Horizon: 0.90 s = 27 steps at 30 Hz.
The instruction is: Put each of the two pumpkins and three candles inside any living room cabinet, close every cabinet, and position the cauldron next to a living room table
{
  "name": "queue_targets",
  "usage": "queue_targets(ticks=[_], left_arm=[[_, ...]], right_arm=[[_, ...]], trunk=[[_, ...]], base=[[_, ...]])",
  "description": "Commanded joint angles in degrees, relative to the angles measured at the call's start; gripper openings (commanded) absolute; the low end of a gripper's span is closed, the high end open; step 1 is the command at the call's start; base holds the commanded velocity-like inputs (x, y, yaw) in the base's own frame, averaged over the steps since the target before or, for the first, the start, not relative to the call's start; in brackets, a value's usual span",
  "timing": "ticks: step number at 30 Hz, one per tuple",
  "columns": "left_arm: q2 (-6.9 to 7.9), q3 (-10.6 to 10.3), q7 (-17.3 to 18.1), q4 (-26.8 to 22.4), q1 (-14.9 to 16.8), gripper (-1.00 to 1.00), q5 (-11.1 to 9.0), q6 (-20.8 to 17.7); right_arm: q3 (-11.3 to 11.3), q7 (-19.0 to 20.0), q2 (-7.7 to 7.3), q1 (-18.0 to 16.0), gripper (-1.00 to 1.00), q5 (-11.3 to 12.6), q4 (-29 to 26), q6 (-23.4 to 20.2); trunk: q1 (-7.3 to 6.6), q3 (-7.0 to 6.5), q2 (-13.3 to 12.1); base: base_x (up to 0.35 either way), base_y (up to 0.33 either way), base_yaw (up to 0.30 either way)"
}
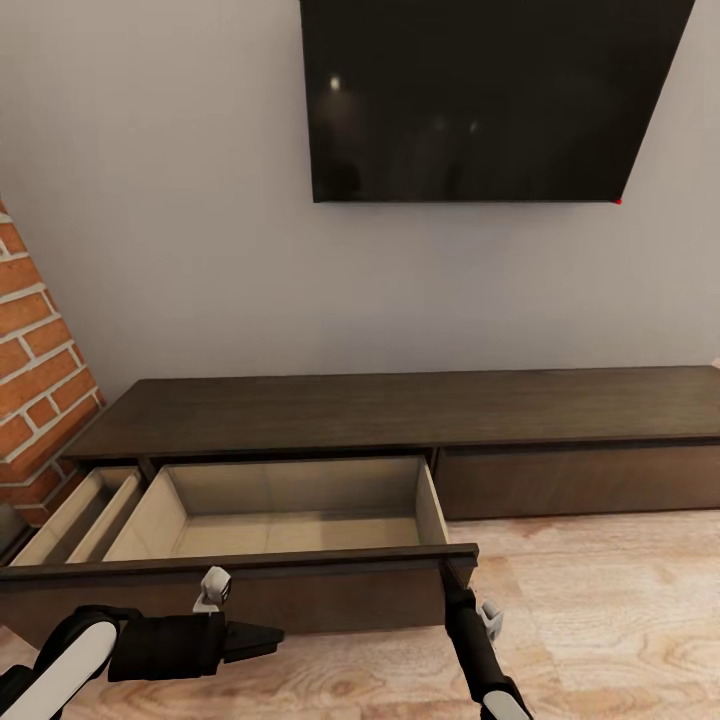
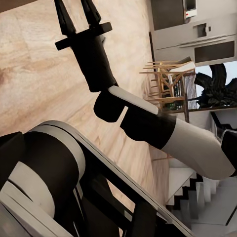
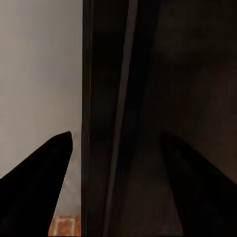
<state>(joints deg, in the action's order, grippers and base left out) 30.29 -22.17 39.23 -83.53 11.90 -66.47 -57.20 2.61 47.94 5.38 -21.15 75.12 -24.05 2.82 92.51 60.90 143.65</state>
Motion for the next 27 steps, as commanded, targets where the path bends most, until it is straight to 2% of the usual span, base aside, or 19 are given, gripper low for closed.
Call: queue_targets(ticks=[1,14,27], left_arm=[[0.04,-0.1,0.2,0.0,0.1,1.0,-0.1,-0.2],[0.04,-0.1,0.2,0.0,0.1,1.0,-0.1,-0.2],[0.04,-0.1,0.1,0.0,0.1,1.0,-0.1,-0.2]], right_arm=[[0.2,0.2,0.05,0.0,1.0,-0.1,0.1,0.1],[0.2,0.2,0.01,0.0,1.0,-0.1,0.1,0.0],[0.2,0.1,0.01,0.0,1.0,-0.1,0.1,-0.1]], trunk=[[-0.01,0.05,0.0],[-0.01,0.05,0.0],[-0.01,0.05,0.0]], base=[[0.0,0.0,0.0],[-0.008,0.0,0.0],[-0.14,0.0,0.0]])
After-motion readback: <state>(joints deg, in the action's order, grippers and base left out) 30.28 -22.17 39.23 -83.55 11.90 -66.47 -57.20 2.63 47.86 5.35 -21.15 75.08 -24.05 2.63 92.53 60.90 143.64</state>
